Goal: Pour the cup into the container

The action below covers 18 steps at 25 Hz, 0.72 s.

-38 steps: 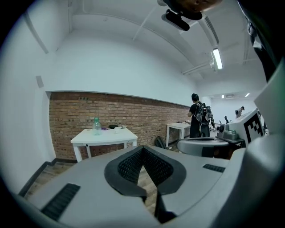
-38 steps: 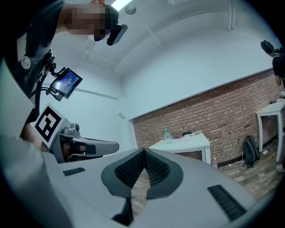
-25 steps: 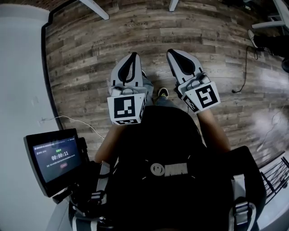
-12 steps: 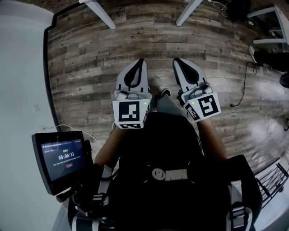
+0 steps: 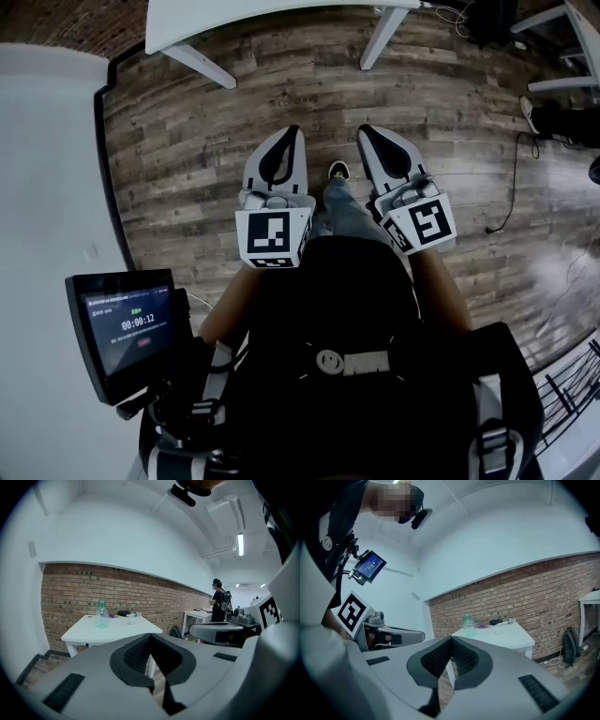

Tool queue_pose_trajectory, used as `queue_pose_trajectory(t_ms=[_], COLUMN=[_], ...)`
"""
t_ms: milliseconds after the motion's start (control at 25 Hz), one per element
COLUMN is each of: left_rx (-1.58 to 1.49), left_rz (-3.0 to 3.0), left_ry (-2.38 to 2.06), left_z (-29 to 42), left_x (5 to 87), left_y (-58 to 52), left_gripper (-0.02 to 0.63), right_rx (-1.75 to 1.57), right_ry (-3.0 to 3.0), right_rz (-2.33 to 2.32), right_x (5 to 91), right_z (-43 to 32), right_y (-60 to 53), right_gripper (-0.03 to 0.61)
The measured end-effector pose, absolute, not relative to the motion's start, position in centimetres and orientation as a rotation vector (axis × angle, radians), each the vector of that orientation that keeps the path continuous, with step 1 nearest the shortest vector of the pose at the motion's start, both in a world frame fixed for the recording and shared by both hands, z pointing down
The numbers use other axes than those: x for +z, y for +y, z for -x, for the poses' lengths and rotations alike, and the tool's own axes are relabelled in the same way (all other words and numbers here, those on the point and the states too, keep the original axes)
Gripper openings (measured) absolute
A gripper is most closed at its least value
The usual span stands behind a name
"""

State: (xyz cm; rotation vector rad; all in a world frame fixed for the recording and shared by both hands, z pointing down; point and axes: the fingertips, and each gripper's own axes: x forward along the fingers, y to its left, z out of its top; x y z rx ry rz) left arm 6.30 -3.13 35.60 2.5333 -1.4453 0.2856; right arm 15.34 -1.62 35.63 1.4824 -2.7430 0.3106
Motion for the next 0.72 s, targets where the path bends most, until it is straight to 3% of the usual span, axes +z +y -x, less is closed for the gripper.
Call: queue_pose_trajectory(t_ms=[280,720], left_rx=[0.293,0.277], left_rz=[-2.57,-2.542], left_ry=[-1.487,-1.553], left_z=[-10.6,-8.6], left_x=[34.0,33.6], left_y=[-8.9,-11.1], left_gripper=[0.0,0.0], right_rx=[0.277,0.284], right_ry=[-2.829,-2.857], right_rz=[-1.423,-1.372], right_x=[34.2,34.6], right_z=[-18.0,-16.0], right_y=[-7.4,-9.9], right_gripper=[0.005,0.005])
